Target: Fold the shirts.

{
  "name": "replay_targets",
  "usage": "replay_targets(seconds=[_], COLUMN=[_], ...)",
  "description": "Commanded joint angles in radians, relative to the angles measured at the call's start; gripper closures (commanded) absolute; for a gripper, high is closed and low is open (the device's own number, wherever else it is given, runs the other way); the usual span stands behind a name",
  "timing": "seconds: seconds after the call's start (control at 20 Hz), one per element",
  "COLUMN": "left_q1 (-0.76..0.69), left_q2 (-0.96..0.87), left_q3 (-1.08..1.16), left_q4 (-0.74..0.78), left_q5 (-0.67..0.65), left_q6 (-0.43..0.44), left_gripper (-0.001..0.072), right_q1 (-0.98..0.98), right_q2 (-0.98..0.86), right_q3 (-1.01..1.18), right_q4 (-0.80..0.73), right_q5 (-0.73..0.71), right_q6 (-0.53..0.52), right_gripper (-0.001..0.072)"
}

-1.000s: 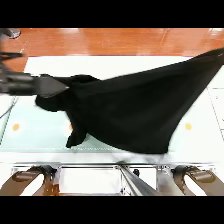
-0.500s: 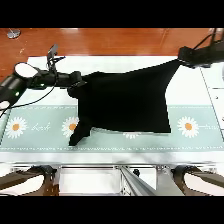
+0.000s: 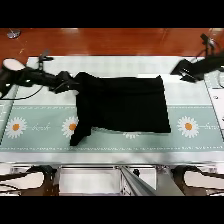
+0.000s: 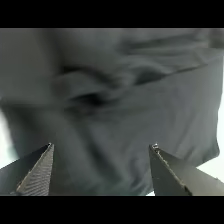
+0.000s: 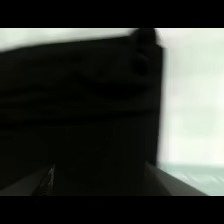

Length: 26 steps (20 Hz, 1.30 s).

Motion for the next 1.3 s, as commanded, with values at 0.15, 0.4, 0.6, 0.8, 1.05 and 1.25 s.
replay_targets(seconds=[0.15, 0.4, 0.6, 0.8, 1.05, 1.25], left_q1=[0.148, 0.132, -0.003, -0.084, -0.037, -0.032], left_q2=[0.118, 0.113, 0.082, 0.042, 0.045, 0.047], left_q3=[-0.404, -0.553, -0.556, -0.554, -0.503, -0.452], left_q4=[-0.084, -0.299, -0.367, -0.396, -0.396, -0.396], left_q5=[-0.076, 0.055, 0.15, 0.217, 0.135, 0.077], left_q6=[0.048, 0.173, 0.216, 0.232, 0.269, 0.287], left_gripper=[0.0007, 0.0008, 0.0009, 0.0042, 0.0683, 0.0683], right_q1=[-0.18, -0.179, -0.179, -0.179, -0.18, -0.179], right_q2=[0.368, 0.572, 0.613, 0.613, 0.613, 0.596], right_q3=[-0.582, -0.925, -0.989, -0.989, -0.989, -0.989], right_q4=[0.06, 0.195, 0.204, 0.205, 0.101, -0.057], right_q5=[-0.18, -0.198, -0.195, -0.197, -0.185, -0.149], right_q6=[0.008, -0.09, -0.095, -0.095, -0.01, 0.082], right_gripper=[0.0078, 0.0082, 0.0082, 0.0082, 0.0082, 0.0082])
